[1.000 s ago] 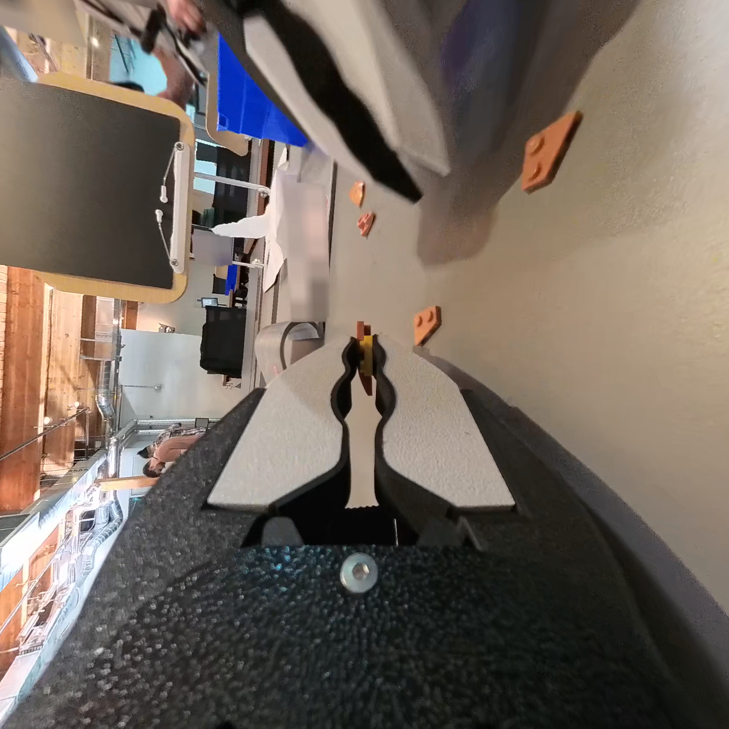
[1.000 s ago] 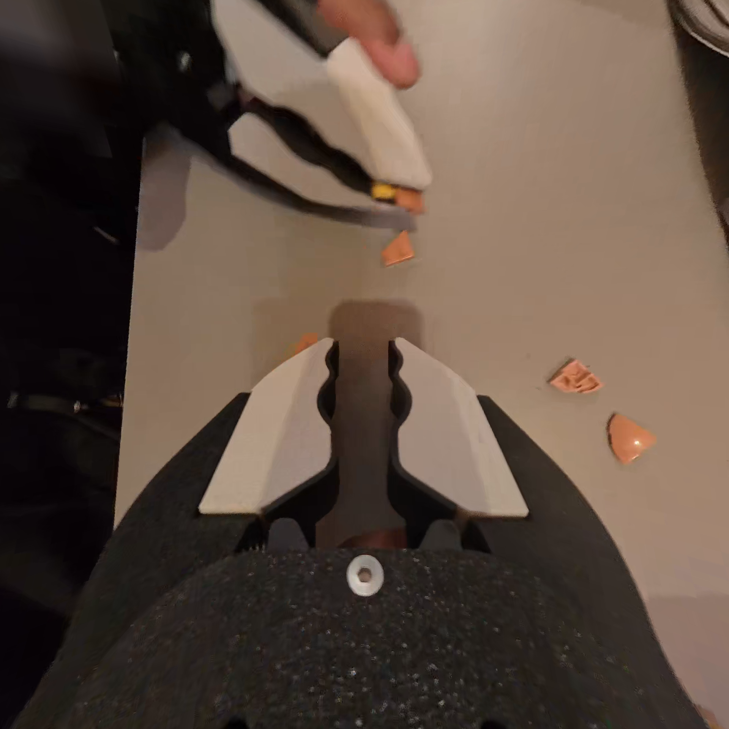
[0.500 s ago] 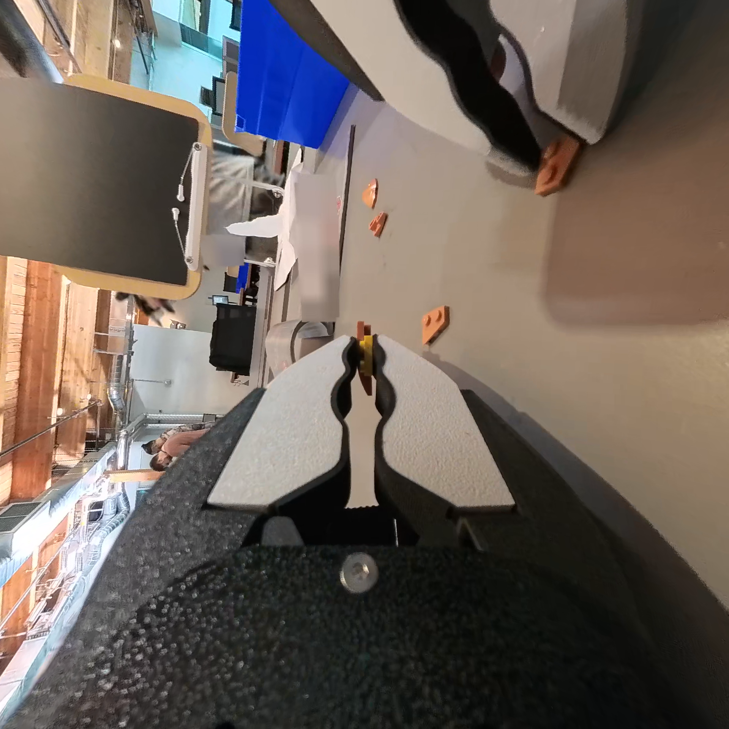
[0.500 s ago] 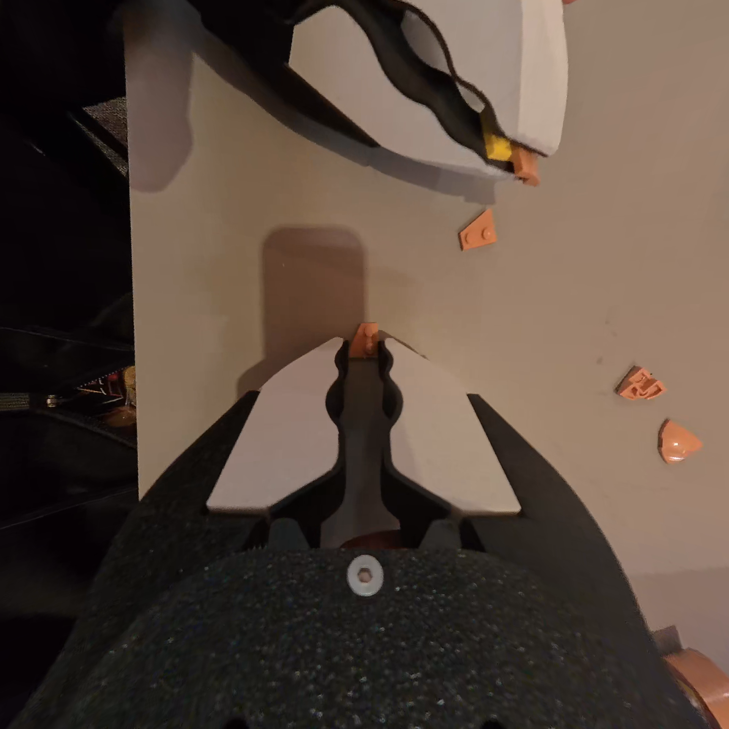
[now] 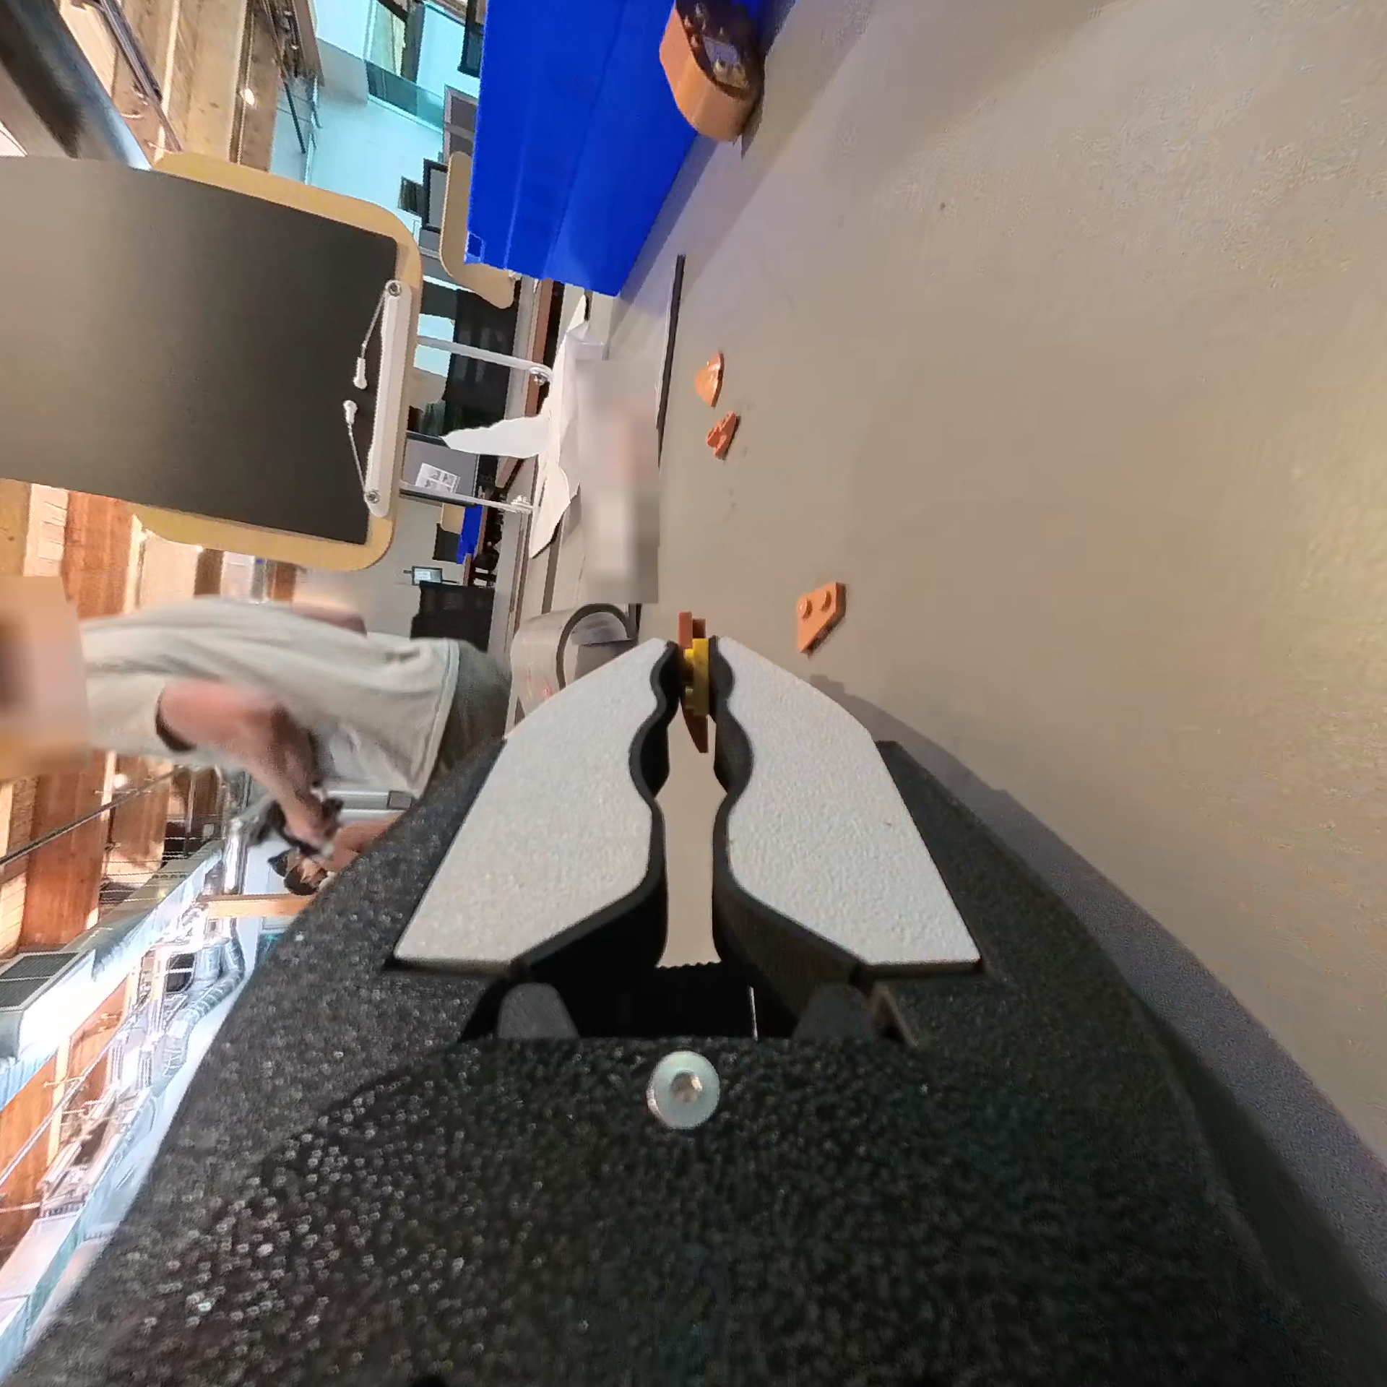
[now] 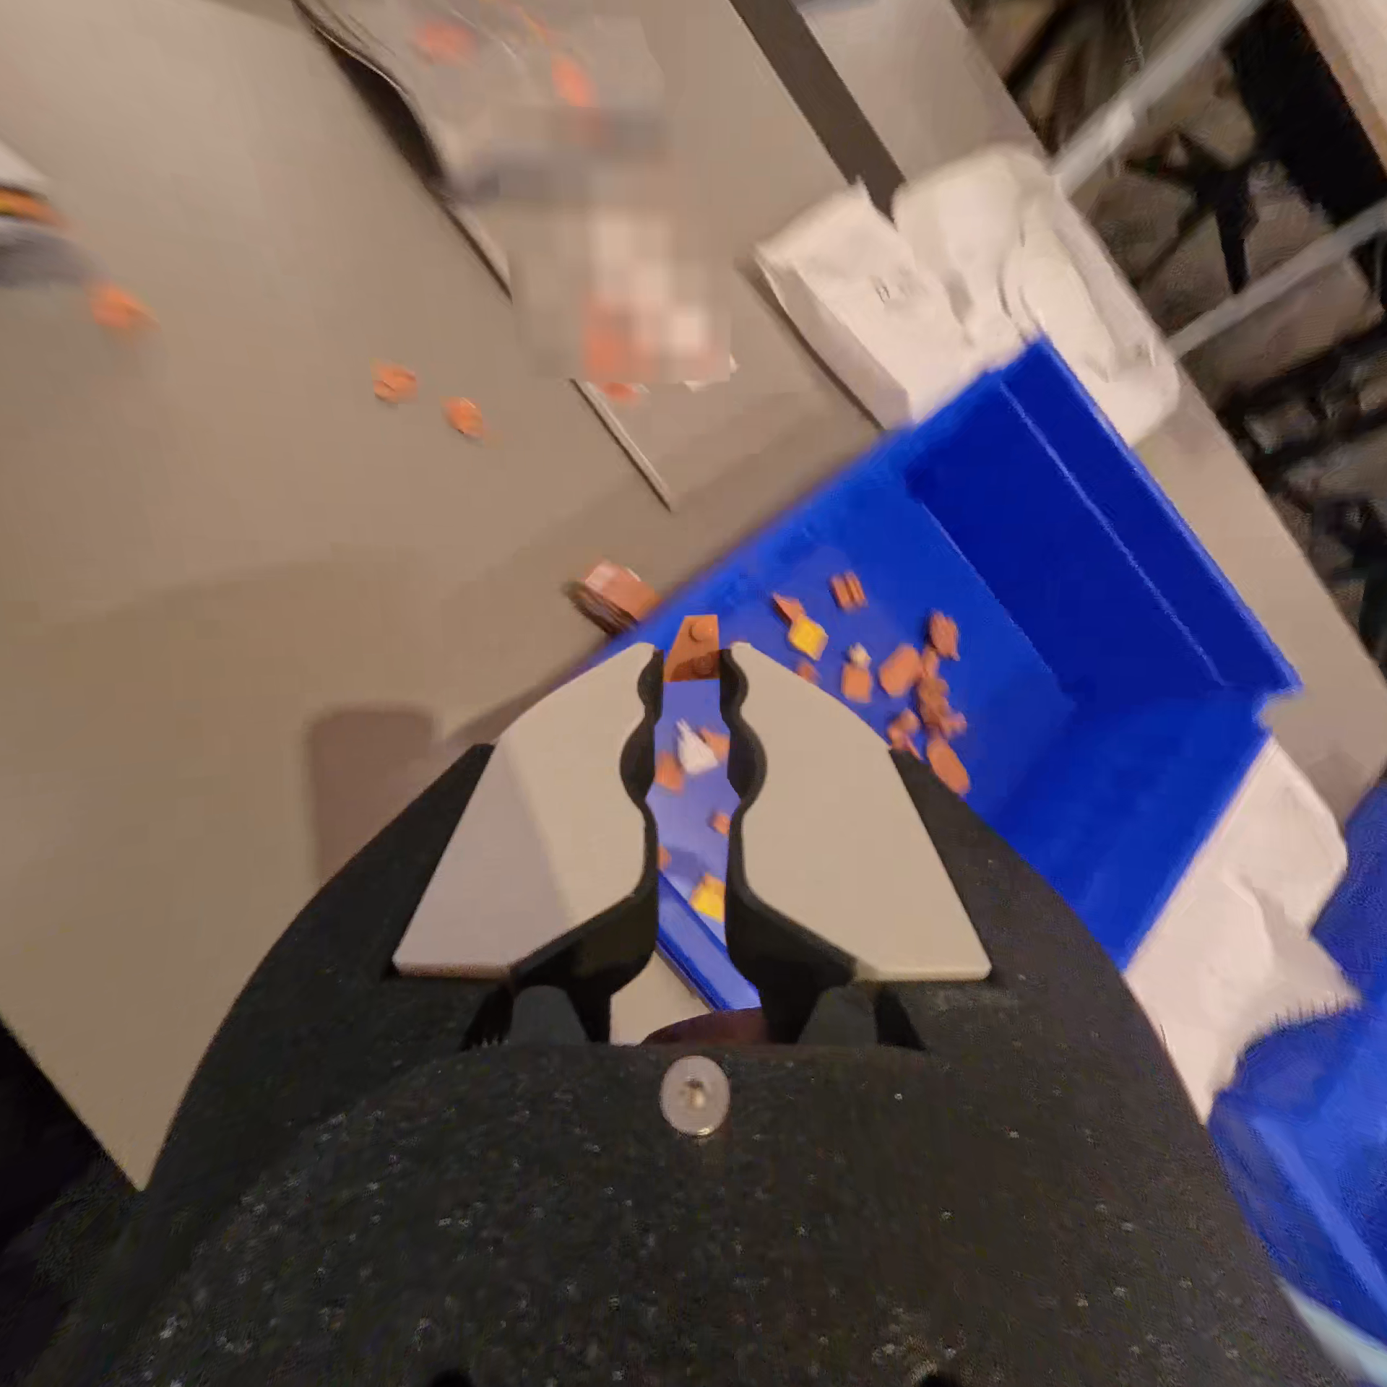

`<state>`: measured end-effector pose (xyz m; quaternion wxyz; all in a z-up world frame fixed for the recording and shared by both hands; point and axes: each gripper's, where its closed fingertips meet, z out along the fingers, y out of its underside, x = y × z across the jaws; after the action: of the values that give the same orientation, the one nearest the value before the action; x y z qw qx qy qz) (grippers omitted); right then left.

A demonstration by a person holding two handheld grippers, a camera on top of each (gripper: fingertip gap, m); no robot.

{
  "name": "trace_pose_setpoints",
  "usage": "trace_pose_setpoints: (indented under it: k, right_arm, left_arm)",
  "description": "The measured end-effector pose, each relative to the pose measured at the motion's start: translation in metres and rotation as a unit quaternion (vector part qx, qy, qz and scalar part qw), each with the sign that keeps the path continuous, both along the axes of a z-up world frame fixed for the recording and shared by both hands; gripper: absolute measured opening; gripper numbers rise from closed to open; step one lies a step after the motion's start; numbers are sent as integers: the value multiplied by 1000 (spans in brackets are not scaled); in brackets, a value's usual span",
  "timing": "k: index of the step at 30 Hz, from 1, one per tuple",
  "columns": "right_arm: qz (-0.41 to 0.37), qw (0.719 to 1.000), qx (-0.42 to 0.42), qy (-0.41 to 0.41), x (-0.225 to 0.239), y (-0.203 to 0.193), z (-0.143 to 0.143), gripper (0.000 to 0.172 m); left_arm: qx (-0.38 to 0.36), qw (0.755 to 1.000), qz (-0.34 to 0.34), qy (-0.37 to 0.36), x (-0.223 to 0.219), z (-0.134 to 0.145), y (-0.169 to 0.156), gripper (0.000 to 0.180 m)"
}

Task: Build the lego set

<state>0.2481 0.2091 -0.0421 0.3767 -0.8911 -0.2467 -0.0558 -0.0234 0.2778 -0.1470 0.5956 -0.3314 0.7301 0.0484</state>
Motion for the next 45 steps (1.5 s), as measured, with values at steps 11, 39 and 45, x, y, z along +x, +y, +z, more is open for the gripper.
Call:
trace_pose_setpoints:
  k: [11, 39, 45]
  right_arm:
    - [-51, 993, -109, 10, 57, 20, -94, 14]
    - [175, 982, -53, 53, -143, -32, -52, 24]
    - [217, 969, -106, 43, -223, 16, -120, 31]
  left_arm:
    - [3, 1000, 9, 4, -1, -3, 1, 6]
    - [-12, 1000, 11, 21, 0, -10, 2, 6]
    - [-12, 1000, 20, 17, -3, -9, 3, 6]
